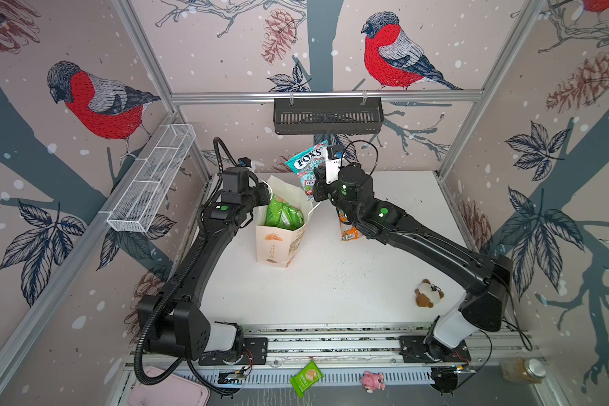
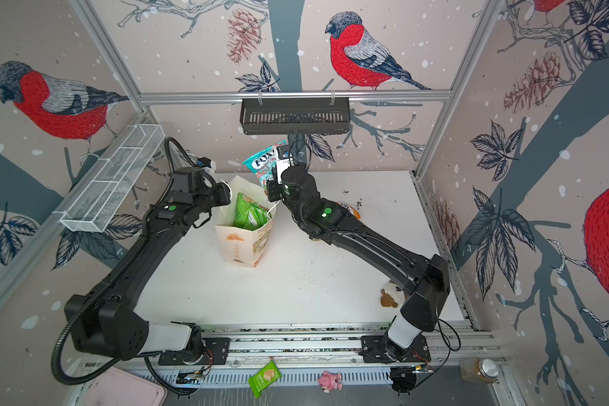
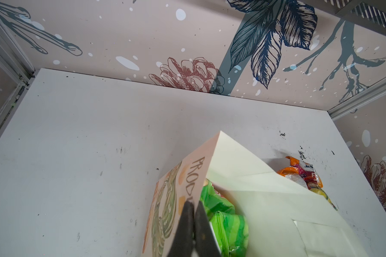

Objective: Take the snacks out of the paper bag

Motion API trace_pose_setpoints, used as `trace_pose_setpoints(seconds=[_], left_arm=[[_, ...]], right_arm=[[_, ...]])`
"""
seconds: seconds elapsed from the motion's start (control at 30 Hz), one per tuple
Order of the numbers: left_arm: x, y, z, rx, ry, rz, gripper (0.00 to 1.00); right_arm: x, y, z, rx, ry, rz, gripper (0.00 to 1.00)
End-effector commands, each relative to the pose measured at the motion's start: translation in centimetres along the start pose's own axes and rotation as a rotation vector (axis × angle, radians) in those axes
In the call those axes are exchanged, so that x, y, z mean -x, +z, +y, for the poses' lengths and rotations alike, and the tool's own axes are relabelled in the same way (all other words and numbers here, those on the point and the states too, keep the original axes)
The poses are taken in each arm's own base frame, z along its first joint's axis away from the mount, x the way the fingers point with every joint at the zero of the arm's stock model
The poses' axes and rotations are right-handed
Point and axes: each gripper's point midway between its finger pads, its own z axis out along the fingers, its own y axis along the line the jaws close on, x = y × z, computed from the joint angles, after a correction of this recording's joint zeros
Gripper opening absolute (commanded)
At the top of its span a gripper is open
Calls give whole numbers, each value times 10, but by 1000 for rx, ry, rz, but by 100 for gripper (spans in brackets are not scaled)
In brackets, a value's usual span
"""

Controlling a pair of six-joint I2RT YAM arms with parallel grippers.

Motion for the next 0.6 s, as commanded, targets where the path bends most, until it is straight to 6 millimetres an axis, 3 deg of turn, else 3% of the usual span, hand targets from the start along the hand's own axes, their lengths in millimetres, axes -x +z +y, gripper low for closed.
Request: trace_pose_setpoints(seconds=[0.0, 0.57], left_arm=[[14, -1, -4, -16, 5, -51, 0], [13, 0, -3, -16, 4, -47, 0]], right_arm=[[19, -5, -6, -16, 22, -70, 0], [10, -15, -37, -92, 50, -76, 0]])
